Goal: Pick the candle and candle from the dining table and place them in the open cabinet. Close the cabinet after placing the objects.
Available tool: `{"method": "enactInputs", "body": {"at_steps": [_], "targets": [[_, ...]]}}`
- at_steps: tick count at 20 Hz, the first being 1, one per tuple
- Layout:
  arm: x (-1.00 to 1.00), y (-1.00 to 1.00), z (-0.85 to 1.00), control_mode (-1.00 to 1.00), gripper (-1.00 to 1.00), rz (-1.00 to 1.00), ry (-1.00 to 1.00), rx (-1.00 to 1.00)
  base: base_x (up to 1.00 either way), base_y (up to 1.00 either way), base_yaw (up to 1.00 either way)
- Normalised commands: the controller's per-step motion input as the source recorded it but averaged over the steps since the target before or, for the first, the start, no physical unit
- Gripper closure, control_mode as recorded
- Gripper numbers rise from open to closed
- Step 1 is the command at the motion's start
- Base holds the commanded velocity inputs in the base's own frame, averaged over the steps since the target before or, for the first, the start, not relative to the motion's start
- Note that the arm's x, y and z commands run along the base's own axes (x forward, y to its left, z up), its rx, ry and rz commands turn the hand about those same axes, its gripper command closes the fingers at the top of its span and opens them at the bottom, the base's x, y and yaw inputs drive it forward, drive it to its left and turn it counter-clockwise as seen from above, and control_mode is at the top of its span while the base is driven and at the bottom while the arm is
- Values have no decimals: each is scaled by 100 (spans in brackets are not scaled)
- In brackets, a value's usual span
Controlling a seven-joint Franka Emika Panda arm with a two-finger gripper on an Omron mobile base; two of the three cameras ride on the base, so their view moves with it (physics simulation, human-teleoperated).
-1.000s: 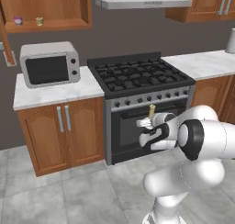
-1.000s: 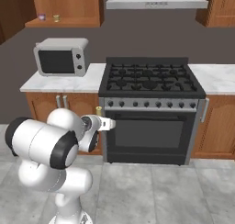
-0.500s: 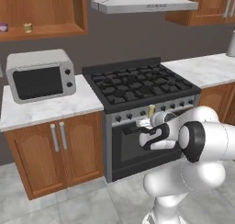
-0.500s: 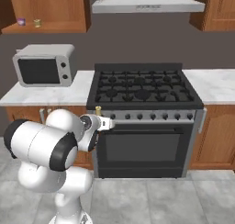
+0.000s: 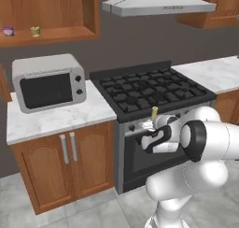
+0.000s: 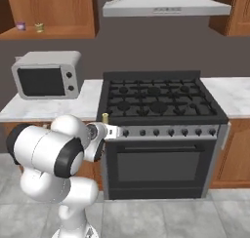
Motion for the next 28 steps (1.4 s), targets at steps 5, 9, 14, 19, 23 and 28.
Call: {"method": "enactInputs", "body": {"at_steps": [5,9,14,19,23,28], "targets": [[0,0,0,100,100,0,0,0,2,91,-1],[0,0,0,100,100,0,0,0,18,69,-2],[0,0,0,100,100,0,0,0,36,36,0],[0,0,0,100,100,0,0,0,45,11,0],[0,0,0,100,100,0,0,0,43,24,0],[0,0,0,100,100,0,0,0,39,32,0]]}}
